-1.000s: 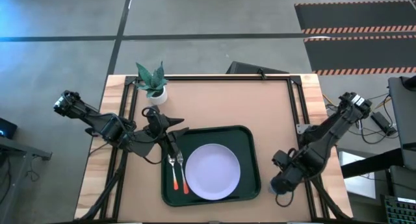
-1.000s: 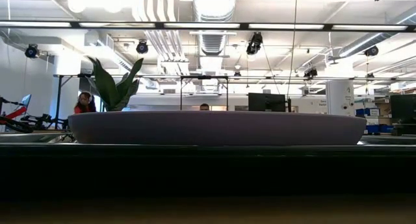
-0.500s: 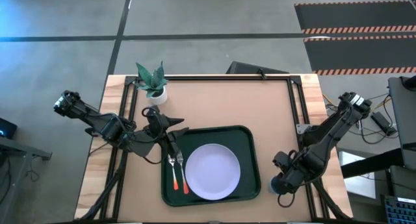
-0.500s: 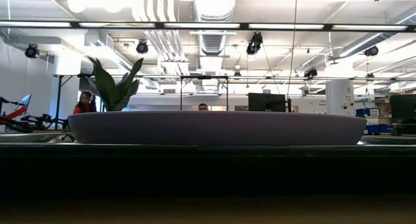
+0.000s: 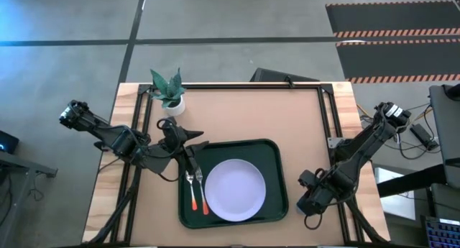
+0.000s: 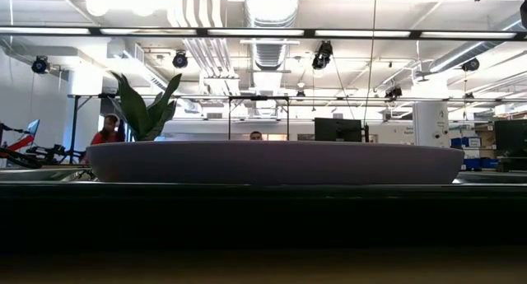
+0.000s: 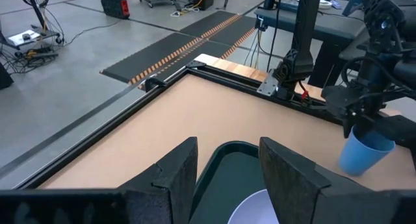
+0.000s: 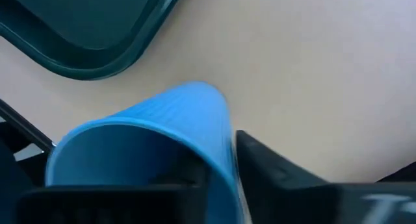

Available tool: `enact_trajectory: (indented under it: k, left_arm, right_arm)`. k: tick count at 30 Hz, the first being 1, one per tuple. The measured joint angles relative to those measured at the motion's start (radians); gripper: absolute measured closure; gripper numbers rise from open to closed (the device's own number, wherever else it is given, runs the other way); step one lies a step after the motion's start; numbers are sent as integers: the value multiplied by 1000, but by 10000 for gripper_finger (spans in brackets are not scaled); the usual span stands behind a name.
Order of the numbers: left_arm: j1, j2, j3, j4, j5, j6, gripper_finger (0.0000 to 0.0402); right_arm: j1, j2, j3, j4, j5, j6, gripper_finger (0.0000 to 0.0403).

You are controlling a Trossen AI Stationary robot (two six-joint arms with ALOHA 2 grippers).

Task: Pick and place plate/cup/fork/spoon on tray
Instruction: Put the blue glass on the top right of the dark green tray

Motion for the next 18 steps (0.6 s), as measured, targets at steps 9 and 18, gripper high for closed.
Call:
enact_trajectory:
  k: [9, 18]
  left_arm:
    - [0, 0, 0, 0, 0, 0, 253]
    - [0, 0, 0, 0, 1, 0, 253]
  right_arm:
    - [0, -1, 22, -40, 54, -35, 395]
    - [-9, -27, 297, -573, 153, -20, 395]
